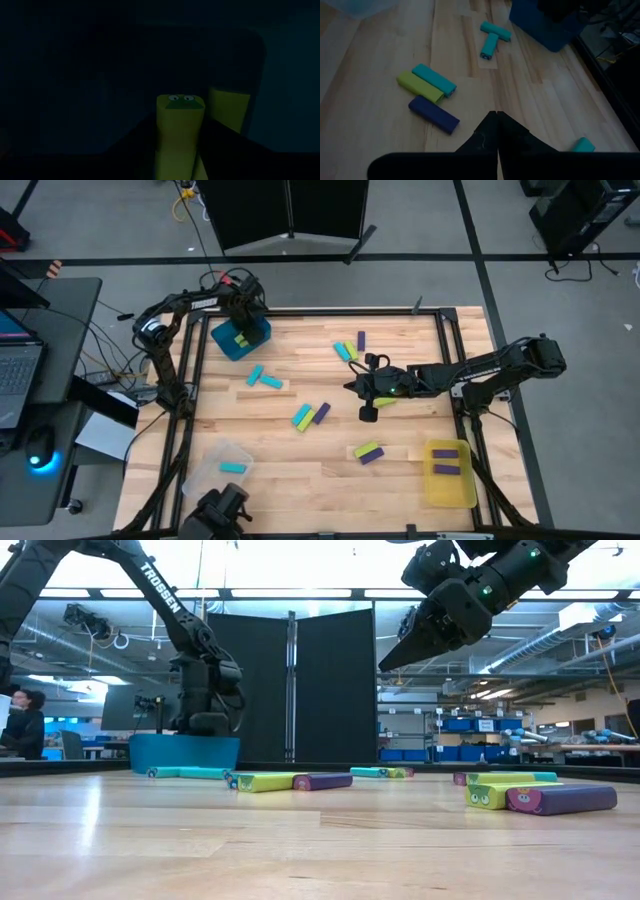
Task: Sort blocks
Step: Put the green block into the blue bin, then put the blue block into the transparent bin
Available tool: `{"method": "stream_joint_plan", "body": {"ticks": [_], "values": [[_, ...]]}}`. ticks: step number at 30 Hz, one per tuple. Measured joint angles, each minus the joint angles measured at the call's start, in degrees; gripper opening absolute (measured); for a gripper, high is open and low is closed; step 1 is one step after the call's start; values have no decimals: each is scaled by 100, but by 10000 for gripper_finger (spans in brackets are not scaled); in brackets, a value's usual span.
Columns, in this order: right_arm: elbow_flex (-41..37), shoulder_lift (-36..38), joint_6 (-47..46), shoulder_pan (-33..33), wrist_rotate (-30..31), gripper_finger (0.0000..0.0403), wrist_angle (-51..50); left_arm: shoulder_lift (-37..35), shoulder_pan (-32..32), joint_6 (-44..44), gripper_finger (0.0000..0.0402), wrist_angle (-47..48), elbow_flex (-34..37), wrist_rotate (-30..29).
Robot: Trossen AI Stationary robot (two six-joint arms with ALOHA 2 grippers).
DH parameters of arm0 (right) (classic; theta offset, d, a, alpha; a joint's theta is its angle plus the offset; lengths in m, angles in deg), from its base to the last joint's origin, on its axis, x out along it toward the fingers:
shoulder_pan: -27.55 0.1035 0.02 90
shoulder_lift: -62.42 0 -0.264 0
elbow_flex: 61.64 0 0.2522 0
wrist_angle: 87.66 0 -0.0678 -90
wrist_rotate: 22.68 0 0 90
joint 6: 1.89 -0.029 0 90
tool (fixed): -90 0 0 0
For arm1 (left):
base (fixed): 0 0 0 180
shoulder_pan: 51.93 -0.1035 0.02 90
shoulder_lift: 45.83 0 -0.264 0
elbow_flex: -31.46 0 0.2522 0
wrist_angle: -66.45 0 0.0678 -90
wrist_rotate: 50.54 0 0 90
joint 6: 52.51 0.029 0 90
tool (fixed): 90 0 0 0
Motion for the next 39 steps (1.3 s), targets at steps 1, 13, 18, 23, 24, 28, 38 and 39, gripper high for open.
{"method": "stream_joint_plan", "body": {"ticks": [1, 13, 18, 23, 24, 28, 38, 39], "values": [[0, 0, 0, -1, 0, 7, 0, 25, 0, -3, 135, 1, 0, 0], [0, -1, 30, -1, 0, 9, 0, 78, 30, -10, 137, -8, 0, -108], [0, 0, 42, 0, 0, 9, -2, 78, 106, 9, 158, -28, 0, -110], [0, 0, 42, 0, 0, 9, -2, 78, 121, 7, 185, -152, 0, -153], [0, 0, 42, -1, 0, 9, -2, 78, 121, 7, 189, -150, 0, -153], [0, -1, 42, 0, 0, 9, -4, 33, 121, 36, 202, -150, 0, -198], [0, -1, 131, -4, -19, 10, -4, -843, 224, 149, 209, -156, 0, -232], [0, -1, 130, -20, -77, 10, 4, -973, 254, 149, 209, -158, 0, -218]]}}
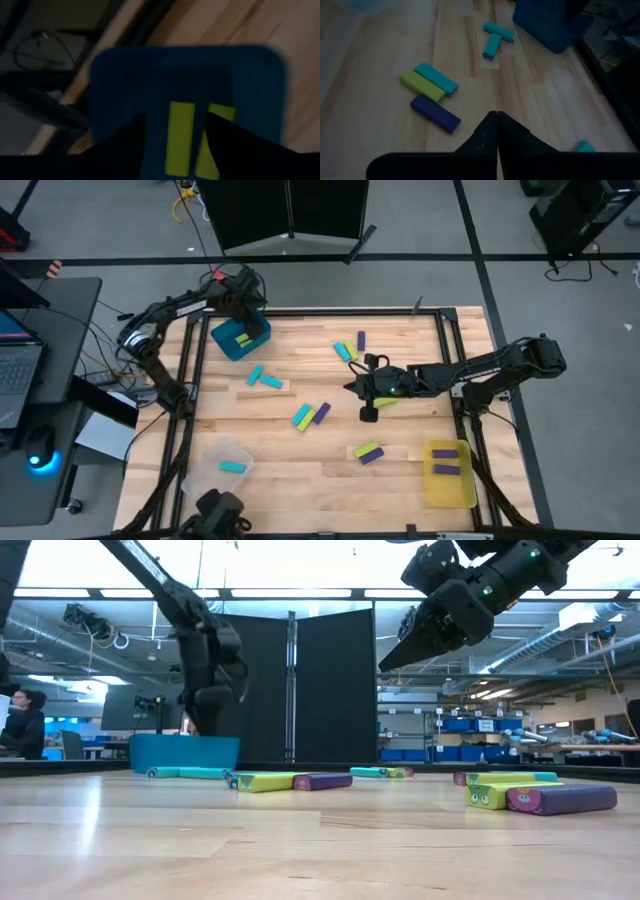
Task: Sort blocks
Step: Put the blue block into the transparent bin
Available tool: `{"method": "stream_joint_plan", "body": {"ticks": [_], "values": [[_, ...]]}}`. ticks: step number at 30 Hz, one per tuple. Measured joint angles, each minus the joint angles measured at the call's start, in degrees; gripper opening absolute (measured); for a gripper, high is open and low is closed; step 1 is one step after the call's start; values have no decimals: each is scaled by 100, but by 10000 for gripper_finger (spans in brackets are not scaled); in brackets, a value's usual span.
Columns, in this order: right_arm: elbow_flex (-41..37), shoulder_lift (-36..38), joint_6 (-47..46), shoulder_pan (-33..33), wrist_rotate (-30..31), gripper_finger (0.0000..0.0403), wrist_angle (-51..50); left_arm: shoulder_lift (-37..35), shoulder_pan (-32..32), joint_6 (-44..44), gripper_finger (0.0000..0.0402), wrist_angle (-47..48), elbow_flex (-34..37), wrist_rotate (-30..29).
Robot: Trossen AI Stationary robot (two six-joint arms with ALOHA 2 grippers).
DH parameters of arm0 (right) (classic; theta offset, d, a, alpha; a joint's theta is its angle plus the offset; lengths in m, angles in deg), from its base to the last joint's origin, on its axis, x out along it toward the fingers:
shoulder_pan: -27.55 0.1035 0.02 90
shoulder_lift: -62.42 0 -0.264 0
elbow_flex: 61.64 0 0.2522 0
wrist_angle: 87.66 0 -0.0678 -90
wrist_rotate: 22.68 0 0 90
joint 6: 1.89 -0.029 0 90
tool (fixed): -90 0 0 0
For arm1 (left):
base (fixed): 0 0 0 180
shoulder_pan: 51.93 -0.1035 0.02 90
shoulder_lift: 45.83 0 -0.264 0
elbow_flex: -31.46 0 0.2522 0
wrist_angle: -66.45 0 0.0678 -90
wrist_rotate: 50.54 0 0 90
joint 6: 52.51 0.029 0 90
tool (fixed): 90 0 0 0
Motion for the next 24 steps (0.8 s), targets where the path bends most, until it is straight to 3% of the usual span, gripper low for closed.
{"method": "stream_joint_plan", "body": {"ticks": [4, 10, 15, 24], "values": [[-7, -1, -128, -48, -247, 10, 177, -618, 141, 92, 209, -56, 22, 385], [-520, -1, -205, -70, -367, 9, 1328, -1445, 574, 158, 209, -384, 22, 1028], [-920, -1, -440, -50, -373, 9, 1980, -1865, 1228, 343, 209, -376, 22, 1060], [-999, -1, -558, 65, -372, 9, 2062, -2022, 2492, 463, 209, -138, 22, 829]]}}
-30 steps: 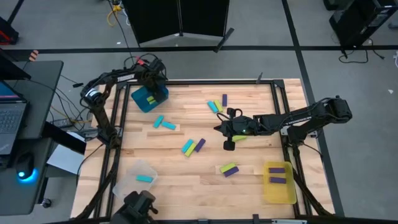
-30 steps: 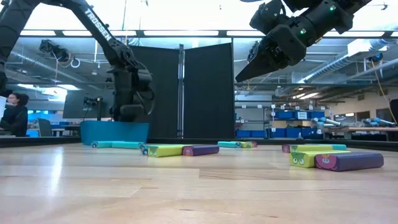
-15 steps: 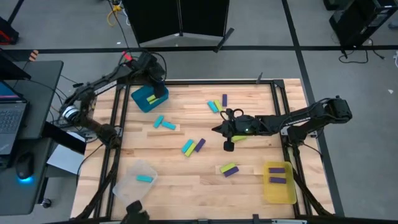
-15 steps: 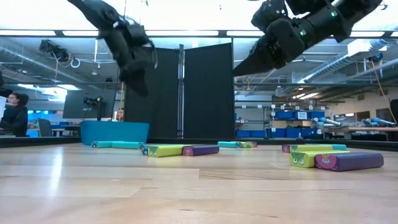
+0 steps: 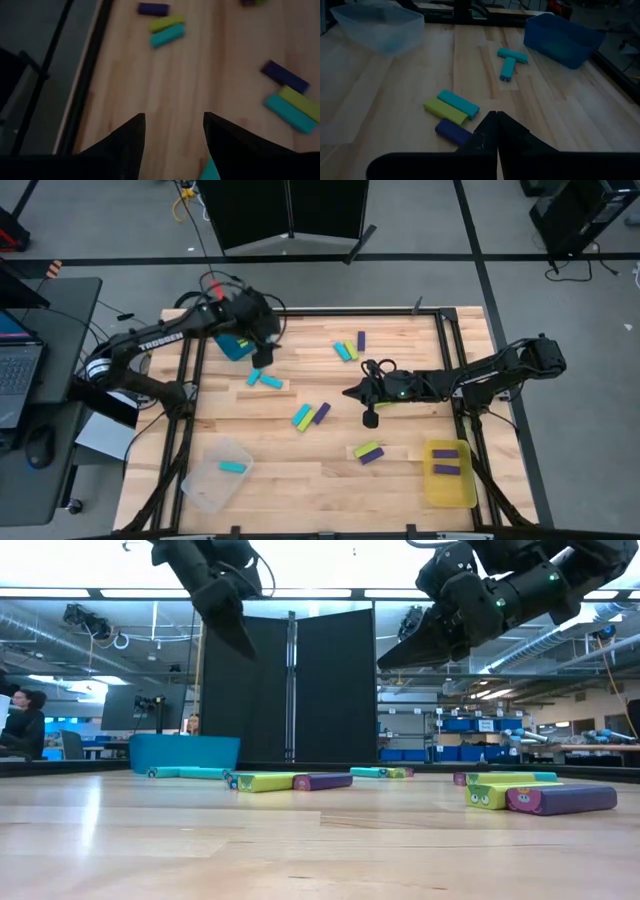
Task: Sort blocks
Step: Put the blue block into the transparent bin
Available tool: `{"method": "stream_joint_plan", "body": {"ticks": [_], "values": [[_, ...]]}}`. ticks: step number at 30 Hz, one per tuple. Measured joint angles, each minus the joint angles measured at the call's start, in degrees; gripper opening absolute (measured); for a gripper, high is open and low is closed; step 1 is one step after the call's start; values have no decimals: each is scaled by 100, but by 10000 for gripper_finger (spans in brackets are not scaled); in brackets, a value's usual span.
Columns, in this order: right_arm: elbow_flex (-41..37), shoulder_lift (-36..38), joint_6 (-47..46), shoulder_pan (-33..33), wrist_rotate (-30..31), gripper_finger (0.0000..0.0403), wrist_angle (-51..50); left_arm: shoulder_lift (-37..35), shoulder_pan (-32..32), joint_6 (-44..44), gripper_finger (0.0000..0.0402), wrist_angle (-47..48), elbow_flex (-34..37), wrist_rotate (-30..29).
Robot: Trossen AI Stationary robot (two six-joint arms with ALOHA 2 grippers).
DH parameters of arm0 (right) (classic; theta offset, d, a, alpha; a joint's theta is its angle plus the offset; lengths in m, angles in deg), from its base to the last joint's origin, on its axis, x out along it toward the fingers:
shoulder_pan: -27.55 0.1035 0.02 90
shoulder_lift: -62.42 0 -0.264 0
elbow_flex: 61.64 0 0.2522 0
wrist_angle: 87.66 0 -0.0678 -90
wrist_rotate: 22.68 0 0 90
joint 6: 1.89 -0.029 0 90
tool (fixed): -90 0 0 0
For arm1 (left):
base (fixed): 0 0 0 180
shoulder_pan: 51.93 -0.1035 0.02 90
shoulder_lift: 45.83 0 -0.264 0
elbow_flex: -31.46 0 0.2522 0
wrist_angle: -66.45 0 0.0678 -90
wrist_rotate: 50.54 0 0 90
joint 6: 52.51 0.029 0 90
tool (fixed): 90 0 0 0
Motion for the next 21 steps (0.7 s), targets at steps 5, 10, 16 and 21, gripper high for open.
{"method": "stream_joint_plan", "body": {"ticks": [5, 10, 16, 21], "values": [[0, 0, 9, 0, 2, 10, -4, -11, 603, -42, 209, -213, 191, -331], [0, 0, 20, 0, 2, 10, -7, -57, 879, -94, 209, -727, 873, -351], [0, 0, 20, 0, 1, 11, -15, -55, 1102, -156, 209, -954, 1416, -369], [0, 0, 20, 0, 1, 11, -37, -50, 1314, -182, 209, -654, 1656, -161]]}}
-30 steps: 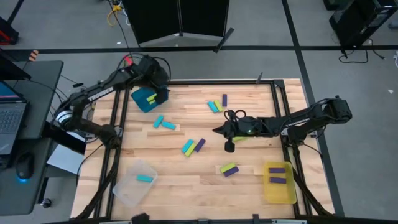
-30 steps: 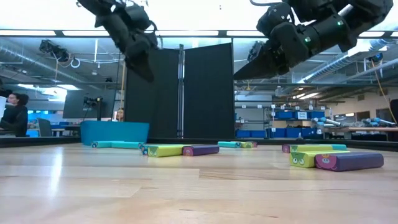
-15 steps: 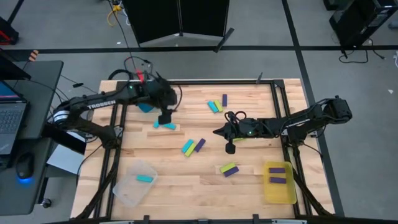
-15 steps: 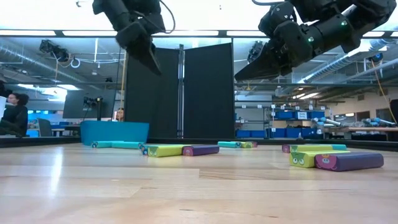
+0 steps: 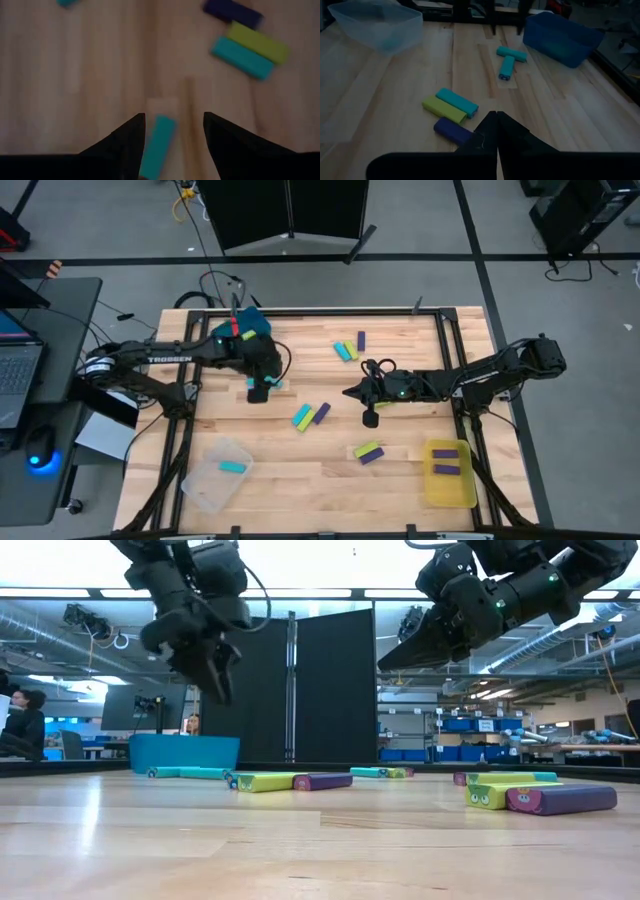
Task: Sort blocks
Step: Put the blue block into the transparent bin
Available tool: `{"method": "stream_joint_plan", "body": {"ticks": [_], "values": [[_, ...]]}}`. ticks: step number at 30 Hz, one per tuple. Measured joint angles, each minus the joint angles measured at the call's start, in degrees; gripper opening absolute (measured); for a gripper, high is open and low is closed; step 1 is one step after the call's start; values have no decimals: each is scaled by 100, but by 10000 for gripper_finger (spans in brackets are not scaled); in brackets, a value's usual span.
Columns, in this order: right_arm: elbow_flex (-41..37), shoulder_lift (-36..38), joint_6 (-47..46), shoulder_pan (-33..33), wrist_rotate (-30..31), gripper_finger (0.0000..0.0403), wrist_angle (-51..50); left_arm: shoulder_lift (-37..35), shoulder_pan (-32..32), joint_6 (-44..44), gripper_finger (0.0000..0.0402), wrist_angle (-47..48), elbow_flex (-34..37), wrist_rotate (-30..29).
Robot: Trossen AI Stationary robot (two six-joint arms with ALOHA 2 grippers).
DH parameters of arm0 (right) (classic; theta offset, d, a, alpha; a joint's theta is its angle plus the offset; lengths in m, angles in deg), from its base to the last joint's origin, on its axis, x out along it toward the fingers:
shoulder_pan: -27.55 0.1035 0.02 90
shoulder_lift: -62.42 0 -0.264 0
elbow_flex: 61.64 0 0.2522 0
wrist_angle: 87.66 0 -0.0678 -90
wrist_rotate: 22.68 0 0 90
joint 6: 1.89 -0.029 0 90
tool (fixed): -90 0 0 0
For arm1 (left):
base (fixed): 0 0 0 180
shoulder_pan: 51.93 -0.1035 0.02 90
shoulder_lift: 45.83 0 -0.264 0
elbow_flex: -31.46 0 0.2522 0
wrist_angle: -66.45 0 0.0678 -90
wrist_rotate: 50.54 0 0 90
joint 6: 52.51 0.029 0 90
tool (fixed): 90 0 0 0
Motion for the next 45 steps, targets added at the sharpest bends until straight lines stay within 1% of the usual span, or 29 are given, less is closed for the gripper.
{"method": "stream_joint_plan", "body": {"ticks": [3, 9, 13, 17, 23, 27, 36, 41, 45], "values": [[0, 0, -15, 0, -2, 11, -18, 55, 83, -153, 209, 85, 196, -30], [0, 0, -13, 0, -107, 11, -48, 54, 134, -120, 209, 65, 513, -70], [0, 0, -7, 0, -163, 11, -54, 92, 130, -124, 209, -115, 510, -69], [0, 0, -3, 0, -192, 11, -85, 310, 91, -94, 209, -221, 506, -47], [0, 0, -2, 0, -197, 11, -133, 743, -191, 12, 209, -225, 394, 154], [0, 0, -3, 0, -199, 12, -181, 956, -357, 200, 210, -225, 337, 166], [0, 0, -2, 0, -201, 12, -199, 1297, -572, 625, 229, -254, 333, -40], [0, 0, -2, 0, -203, 12, -203, 1418, -632, 658, 230, -320, 333, -106], [0, 0, -2, 0, -203, 12, -201, 1602, -616, 926, 230, -396, 331, -222]]}}
